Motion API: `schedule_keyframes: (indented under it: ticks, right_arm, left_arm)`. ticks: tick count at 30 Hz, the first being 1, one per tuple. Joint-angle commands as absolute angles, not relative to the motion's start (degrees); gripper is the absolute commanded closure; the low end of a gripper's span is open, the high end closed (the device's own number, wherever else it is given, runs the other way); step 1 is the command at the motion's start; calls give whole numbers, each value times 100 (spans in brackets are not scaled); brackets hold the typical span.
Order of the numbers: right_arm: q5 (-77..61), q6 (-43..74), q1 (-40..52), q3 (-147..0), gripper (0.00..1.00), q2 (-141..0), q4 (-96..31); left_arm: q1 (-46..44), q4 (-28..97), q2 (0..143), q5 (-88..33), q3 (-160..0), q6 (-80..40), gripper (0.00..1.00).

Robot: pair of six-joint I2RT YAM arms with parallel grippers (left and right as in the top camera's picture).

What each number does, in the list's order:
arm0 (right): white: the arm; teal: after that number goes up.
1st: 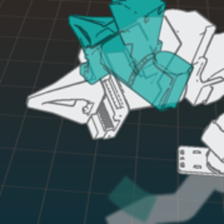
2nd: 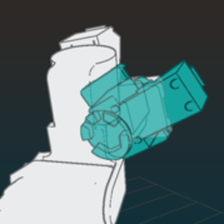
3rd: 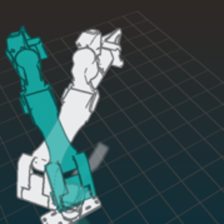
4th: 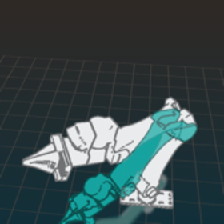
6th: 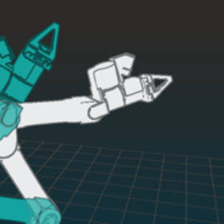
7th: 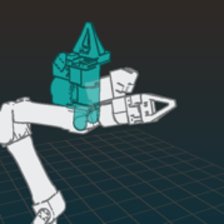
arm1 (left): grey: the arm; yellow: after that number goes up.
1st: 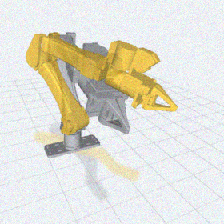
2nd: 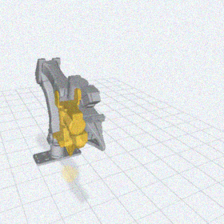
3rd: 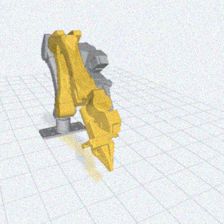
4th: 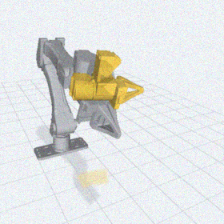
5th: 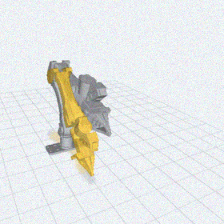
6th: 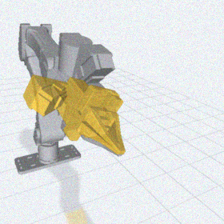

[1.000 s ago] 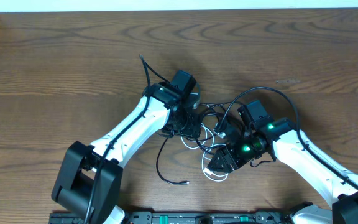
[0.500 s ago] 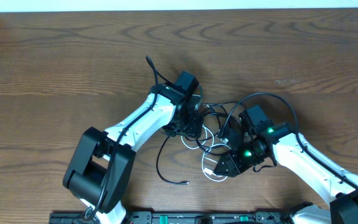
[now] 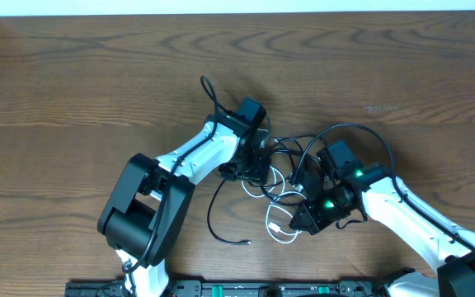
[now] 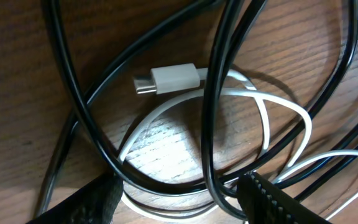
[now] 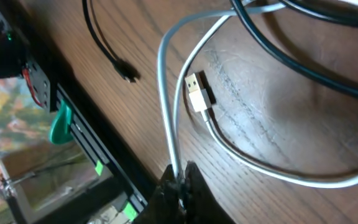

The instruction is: Untangle cables

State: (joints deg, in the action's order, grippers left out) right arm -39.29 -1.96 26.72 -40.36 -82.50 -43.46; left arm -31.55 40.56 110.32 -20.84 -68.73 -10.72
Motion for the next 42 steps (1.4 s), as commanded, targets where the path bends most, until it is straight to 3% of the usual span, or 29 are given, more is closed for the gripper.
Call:
schedule_keyframes:
  ticks: [1,6,12,15,22,27,32,34,37,39,42]
  right_arm:
    - [-4399,-222,2711,-3999,99,-8263,-4268]
    - [-5719,-252,2709,-3999,99,-8263,-3736]
    - [-6978,239,2486,-4038,99,-8261,-2228]
    - [-6978,858,2139,-4095,99,-8224,-1498]
    - [-6152,1223,1201,-4136,99,-7607,-840]
    - [-5111,1612,314,-4167,99,-6775,-838]
    - [-4923,1710,-222,-4167,99,-6270,-1243]
    - [-4974,1597,-176,-4167,93,-6233,-1719]
    - [-5052,1046,86,-4167,75,-6252,-2689]
    - [-5050,246,486,-4165,56,-6257,-3465]
    - [-5048,-266,930,-4165,39,-6257,-4012]
  left_arm:
    - [-3159,4005,11306,-2025,-6845,-1125,36]
    - [-3159,3997,11306,-2023,-6845,-1125,54]
    - [-3159,4042,11306,-2023,-6845,-1122,75]
    - [-3157,4217,11306,-1787,-6845,-1122,92]
    - [-2849,4792,11242,-974,-6847,-1120,93]
    - [-2292,4884,10932,-982,-6847,-1120,93]
    - [-1988,4919,10374,-1621,-6847,-1118,93]
    - [-1968,4880,10127,-1940,-6847,-1118,93]
    - [-1973,4810,9738,-2366,-6847,-1118,93]
    - [-1973,4683,9378,-2655,-6847,-1120,93]
    - [-1968,4550,9030,-2652,-6847,-1122,93]
